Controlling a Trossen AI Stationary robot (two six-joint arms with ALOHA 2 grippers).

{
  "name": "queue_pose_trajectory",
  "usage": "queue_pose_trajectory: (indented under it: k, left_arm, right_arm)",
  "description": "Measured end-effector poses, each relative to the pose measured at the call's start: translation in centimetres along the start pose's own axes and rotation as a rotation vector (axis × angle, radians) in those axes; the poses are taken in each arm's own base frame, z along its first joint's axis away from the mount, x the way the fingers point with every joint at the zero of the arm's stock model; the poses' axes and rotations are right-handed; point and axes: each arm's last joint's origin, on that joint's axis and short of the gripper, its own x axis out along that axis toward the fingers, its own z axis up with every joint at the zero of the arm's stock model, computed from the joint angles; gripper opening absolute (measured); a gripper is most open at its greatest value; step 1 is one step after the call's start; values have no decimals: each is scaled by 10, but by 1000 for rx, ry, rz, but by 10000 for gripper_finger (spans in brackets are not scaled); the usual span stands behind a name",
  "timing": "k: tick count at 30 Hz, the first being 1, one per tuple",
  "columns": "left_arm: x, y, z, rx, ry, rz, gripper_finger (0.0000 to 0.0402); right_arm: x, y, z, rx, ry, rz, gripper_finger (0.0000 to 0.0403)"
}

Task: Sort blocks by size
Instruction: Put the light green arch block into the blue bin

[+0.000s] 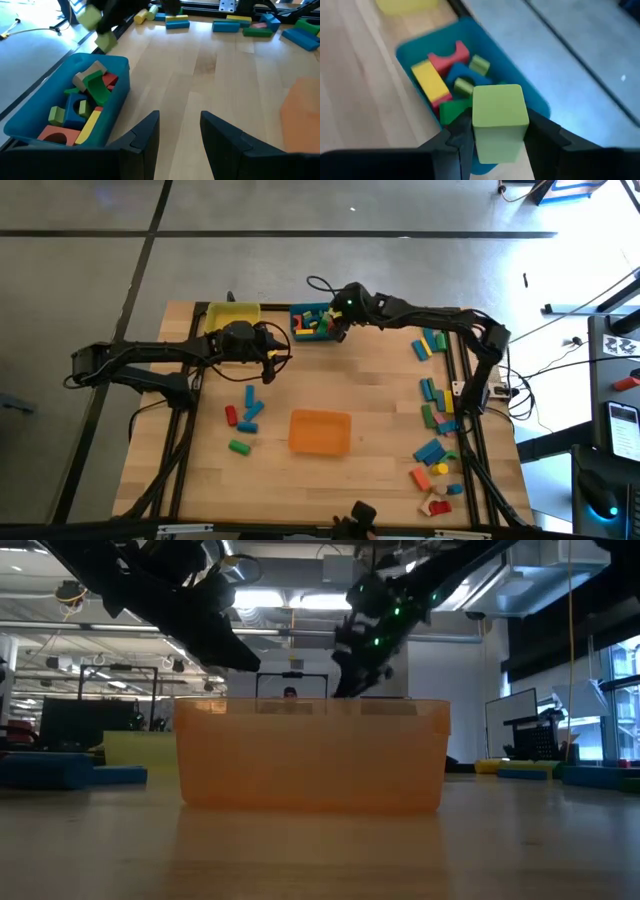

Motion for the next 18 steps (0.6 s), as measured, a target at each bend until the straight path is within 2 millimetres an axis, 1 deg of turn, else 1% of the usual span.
queue_pose_trajectory:
  k: [2,5,10,13,18]
  left_arm:
    - [0,0,0,0,-1,0,127]
    - [0,0,0,0,-1,0,127]
    - [0,0,0,3,-1,0,127]
    - [0,0,0,1,-1,0,127]
    - [0,0,0,0,-1,0,127]
  right_arm:
    - [11,-3,-6,17,30,-1,138]
    - [22,-5,-12,24,59,-5,138]
    - [29,-3,-16,36,71,20,142]
    - [29,-2,-16,59,69,37,159]
    - [29,-3,-15,103,63,24,208]
